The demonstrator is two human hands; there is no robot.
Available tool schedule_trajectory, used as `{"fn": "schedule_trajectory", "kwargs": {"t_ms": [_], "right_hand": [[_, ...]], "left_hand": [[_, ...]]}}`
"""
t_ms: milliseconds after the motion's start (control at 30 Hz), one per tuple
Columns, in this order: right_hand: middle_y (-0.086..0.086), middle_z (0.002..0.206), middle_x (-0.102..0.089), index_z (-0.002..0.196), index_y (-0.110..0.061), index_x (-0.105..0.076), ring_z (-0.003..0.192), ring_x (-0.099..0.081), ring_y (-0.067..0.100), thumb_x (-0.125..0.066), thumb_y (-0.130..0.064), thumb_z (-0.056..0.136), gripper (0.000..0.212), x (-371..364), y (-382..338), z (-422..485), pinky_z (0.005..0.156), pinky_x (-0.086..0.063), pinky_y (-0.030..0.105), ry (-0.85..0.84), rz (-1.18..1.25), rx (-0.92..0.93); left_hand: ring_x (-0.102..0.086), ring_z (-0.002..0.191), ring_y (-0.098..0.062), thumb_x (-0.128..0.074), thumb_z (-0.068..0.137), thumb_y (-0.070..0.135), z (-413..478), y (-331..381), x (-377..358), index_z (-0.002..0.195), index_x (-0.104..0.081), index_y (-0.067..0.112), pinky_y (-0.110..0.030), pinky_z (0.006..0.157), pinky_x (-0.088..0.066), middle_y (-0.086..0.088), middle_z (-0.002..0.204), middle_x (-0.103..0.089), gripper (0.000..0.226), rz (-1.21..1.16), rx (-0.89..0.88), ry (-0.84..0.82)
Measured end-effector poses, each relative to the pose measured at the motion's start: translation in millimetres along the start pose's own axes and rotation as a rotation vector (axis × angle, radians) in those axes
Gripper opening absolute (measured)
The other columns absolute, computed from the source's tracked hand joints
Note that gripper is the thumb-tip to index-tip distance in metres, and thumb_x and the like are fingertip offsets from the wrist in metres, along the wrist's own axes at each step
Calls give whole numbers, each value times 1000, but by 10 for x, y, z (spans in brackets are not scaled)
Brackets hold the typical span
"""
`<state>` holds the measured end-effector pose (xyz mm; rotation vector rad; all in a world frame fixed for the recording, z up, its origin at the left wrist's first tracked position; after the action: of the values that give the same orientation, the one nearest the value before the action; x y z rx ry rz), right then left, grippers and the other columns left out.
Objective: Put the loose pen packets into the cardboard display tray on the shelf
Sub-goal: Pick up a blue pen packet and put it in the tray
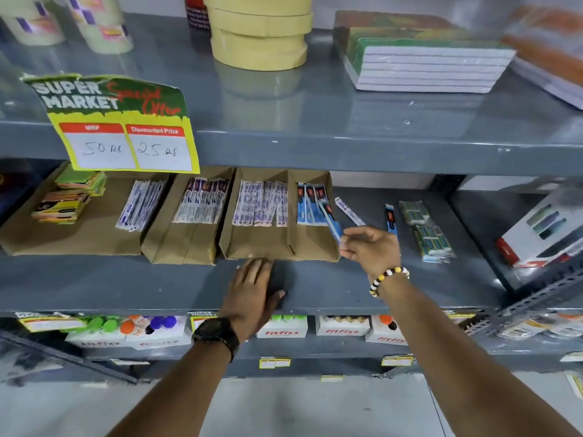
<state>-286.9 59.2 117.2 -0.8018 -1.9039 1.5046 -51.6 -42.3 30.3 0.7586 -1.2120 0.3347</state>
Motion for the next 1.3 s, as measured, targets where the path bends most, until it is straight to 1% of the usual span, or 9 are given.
{"fn": "schedule_trajectory", "kwargs": {"t_ms": [100, 233, 333, 433, 567, 767, 900, 1033, 1300], "right_hand": [[15, 75, -74, 74, -6, -74, 68, -73, 27, -67, 10, 78, 18, -219, 32, 228, 64, -61, 29, 35, -58, -6], [5, 72, -76, 59, -24, -77, 74, -75, 23, -75, -4, 71, 24, -472, 74, 630, 75, -61, 39, 54, -242, 32], [11, 91, -76, 74, -20, -76, 91, -72, 28, -69, -13, 73, 10, -643, 125, 930, 84, -58, 42, 26, -408, 37], [4, 105, -74, 92, -15, -76, 101, -68, 22, -62, -23, 82, 18, -802, 97, 1090, 86, -53, 26, -10, -695, 95], [7, 113, -70, 103, -10, -73, 106, -65, 27, -60, -20, 86, 23, -976, 5, 1127, 90, -55, 34, -49, -902, 146], [8, 124, -66, 115, -11, -69, 113, -62, 25, -69, -17, 80, 36, -973, 52, 1178, 95, -53, 35, -177, -905, 87], [-4, 111, -73, 97, -19, -76, 98, -69, 17, -76, -8, 68, 31, -698, -70, 1039, 85, -53, 22, -47, -799, 161], [1, 85, -76, 68, -33, -71, 79, -73, 26, -58, -14, 70, 23, -216, -97, 883, 78, -60, 43, 91, -640, 261], [11, 113, -72, 104, -12, -74, 107, -65, 32, -57, -10, 84, 27, 488, 58, 733, 95, -47, 32, 225, -959, 205]], "left_hand": [[-28, 147, -36, -34, 99, 50, 13, -28, -113, 150, -33, 6, -53, 120, -18, -16, 156, -38, 67, 112, -49, 27], [-25, 148, -35, -33, 99, 47, 24, -33, -163, 151, -34, 5, -56, 119, -20, -14, 158, -35, 66, 162, -65, 9], [-25, 148, -36, -35, 99, 44, 41, -36, -182, 150, -36, 4, -57, 118, -23, -16, 157, -37, 65, 141, -62, 2], [-24, 149, -36, -33, 100, 44, 33, -40, -197, 150, -34, 3, -58, 118, -22, -16, 158, -36, 65, 152, -83, -3], [-22, 149, -36, -31, 100, 46, 42, -60, -189, 152, -31, 6, -58, 118, -22, -14, 159, -34, 66, 184, -75, -12], [-18, 151, -35, -29, 100, 46, 39, -60, -182, 153, -28, 7, -59, 118, -20, -13, 161, -29, 66, 193, -73, -29], [-18, 151, -34, -29, 100, 46, 45, -51, -187, 153, -28, 6, -58, 118, -20, -13, 161, -28, 67, 189, -73, -39], [-15, 152, -31, -22, 102, 48, 22, -47, -202, 154, -24, 5, -55, 121, -17, -13, 163, -23, 67, 207, -78, -39], [-20, 150, -33, -19, 103, 48, -29, -25, -189, 154, -23, 4, -54, 121, -17, -17, 161, -26, 67, 247, -103, -50]]}}
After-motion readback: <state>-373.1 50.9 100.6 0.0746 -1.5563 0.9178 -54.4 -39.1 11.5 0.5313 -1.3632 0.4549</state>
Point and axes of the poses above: each hand's wrist, its own z-axis towards the middle knuckle, its own x-axis out of the back of the hand, y = z × x, the point moved 5 cm from there along z, towards the middle knuckle
